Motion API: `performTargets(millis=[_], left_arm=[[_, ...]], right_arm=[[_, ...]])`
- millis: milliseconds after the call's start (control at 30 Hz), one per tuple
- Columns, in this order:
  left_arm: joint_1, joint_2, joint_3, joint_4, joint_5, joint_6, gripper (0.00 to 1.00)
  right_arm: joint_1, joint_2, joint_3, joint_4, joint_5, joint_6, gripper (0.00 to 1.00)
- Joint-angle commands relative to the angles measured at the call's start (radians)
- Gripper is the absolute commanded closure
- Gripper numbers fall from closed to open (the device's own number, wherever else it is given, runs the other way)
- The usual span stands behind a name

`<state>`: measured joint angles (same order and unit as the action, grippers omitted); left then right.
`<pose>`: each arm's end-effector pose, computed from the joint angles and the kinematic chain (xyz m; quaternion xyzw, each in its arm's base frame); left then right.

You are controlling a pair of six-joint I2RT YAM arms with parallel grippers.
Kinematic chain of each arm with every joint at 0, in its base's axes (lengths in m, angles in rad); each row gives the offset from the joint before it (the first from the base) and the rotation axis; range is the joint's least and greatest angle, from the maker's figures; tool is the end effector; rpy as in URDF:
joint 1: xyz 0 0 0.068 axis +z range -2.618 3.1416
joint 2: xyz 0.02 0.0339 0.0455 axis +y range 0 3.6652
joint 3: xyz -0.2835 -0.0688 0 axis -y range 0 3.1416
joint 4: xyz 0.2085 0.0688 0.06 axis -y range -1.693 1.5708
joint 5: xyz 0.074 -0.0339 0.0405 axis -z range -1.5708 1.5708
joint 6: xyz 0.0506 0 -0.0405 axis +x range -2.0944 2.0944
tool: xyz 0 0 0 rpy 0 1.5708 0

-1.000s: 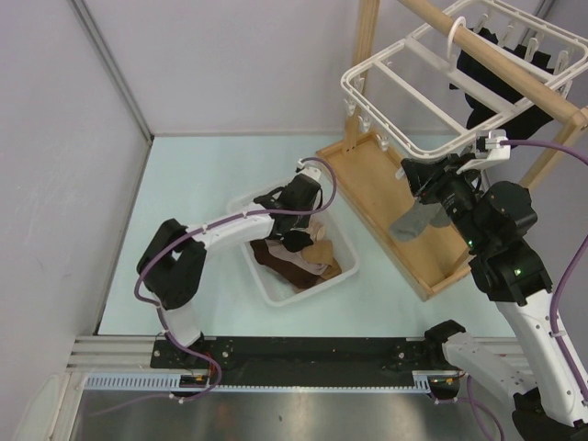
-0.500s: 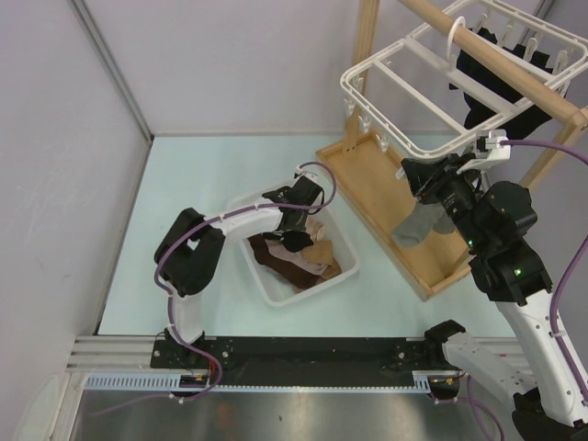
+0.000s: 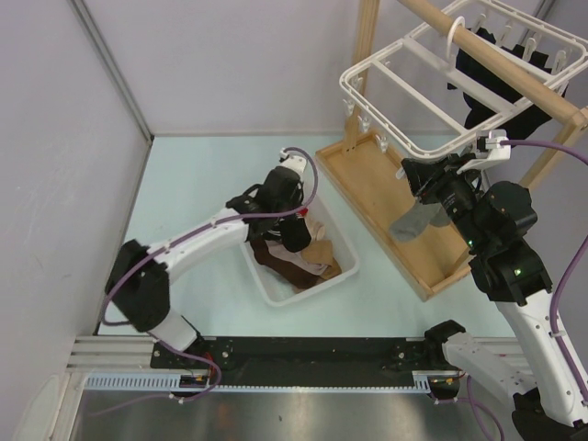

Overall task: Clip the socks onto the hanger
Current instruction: Pick up the sock from the bin.

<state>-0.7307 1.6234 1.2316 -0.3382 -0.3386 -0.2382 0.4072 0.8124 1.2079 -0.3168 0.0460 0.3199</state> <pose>0.2653 -0.2152 0.2913 0.1527 0.8895 -0.0512 0.4276 0.1097 0.0448 0.4648 -0.0127 0.6787 0.2465 0.6917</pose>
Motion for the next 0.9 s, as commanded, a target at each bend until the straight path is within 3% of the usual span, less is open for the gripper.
performTargets(millis=[0, 167, 233, 367, 867], left_arm=[[-0.009, -0.18, -0.076, 0.213, 0.065, 0.134, 1.0], [-0.013, -0.308, -0.139, 0.306, 0.16, 0.198, 1.0], [-0.018, -0.35, -0.19, 0.419, 0.217, 0.237, 1.0], [-0.039, -0.41, -0.244, 0.599, 0.438, 0.298, 1.0], [-0.157, -0.232, -0.074, 0.919, 0.639, 0.149, 1.0]], right_arm=[[-0.008, 0.007, 0.009, 0.001, 0.018, -0.016, 0.88], [-0.01, 0.007, 0.009, 0.005, 0.012, -0.016, 0.88], [-0.01, 0.007, 0.009, 0.007, 0.008, -0.013, 0.88], [-0.01, 0.01, 0.009, 0.016, -0.009, -0.008, 0.88], [-0.01, 0.01, 0.009, 0.05, -0.112, -0.027, 0.87]])
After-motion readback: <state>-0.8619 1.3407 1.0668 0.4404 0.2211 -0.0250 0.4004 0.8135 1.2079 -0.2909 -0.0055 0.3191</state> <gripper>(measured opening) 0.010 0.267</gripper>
